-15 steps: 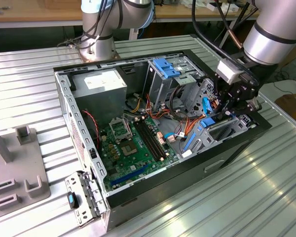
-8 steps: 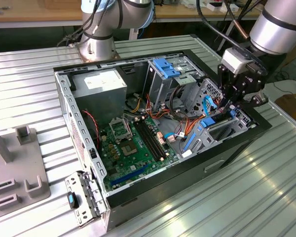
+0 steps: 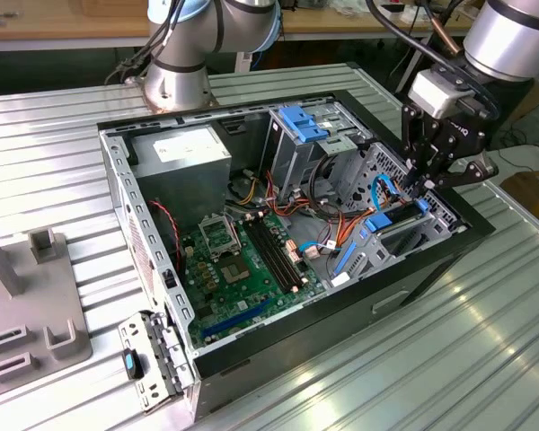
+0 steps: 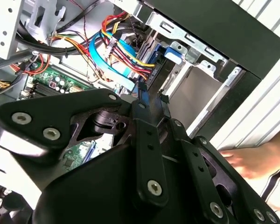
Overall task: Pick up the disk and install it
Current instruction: 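Insert the first disk wire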
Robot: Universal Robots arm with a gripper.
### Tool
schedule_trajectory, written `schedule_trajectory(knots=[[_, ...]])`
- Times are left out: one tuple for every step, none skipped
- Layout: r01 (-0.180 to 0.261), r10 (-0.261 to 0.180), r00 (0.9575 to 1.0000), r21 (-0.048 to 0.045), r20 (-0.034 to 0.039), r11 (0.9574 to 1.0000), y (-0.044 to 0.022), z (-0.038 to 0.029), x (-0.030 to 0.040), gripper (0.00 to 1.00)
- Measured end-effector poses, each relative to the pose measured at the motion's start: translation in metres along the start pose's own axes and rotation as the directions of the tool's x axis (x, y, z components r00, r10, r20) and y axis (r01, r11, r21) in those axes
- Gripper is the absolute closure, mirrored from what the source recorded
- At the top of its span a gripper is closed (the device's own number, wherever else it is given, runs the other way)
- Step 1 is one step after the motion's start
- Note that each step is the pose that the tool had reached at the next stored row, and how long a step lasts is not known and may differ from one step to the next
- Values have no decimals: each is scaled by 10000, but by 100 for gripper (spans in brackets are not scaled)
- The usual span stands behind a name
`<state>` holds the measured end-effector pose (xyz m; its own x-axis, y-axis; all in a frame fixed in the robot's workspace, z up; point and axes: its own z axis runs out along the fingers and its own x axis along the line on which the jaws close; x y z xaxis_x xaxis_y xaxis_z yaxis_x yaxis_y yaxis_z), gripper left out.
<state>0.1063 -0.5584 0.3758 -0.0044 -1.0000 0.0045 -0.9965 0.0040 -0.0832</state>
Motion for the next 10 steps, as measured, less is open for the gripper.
schedule_trajectory(knots=[[2,-2,10000,2,0,10000,1,-1,-3,75],[0,0,10000,2,0,10000,5,-1,-3,75],[0,0,10000,2,-1,10000,5,-1,-4,75],[0,0,10000,2,-1,10000,6,-1,-4,75],[0,0,10000,2,-1,10000,6,-1,-4,75],[-1,1,10000,-293,-1,9996,4,1,-4,75],[0,0,10000,-476,-2,9989,2,2,-4,75],[2,-2,10000,-491,-3,9988,1,2,-4,75],[2,-2,10000,-503,-2,9987,1,2,-4,75],[2,-2,10000,-517,-3,9987,1,2,-4,75]])
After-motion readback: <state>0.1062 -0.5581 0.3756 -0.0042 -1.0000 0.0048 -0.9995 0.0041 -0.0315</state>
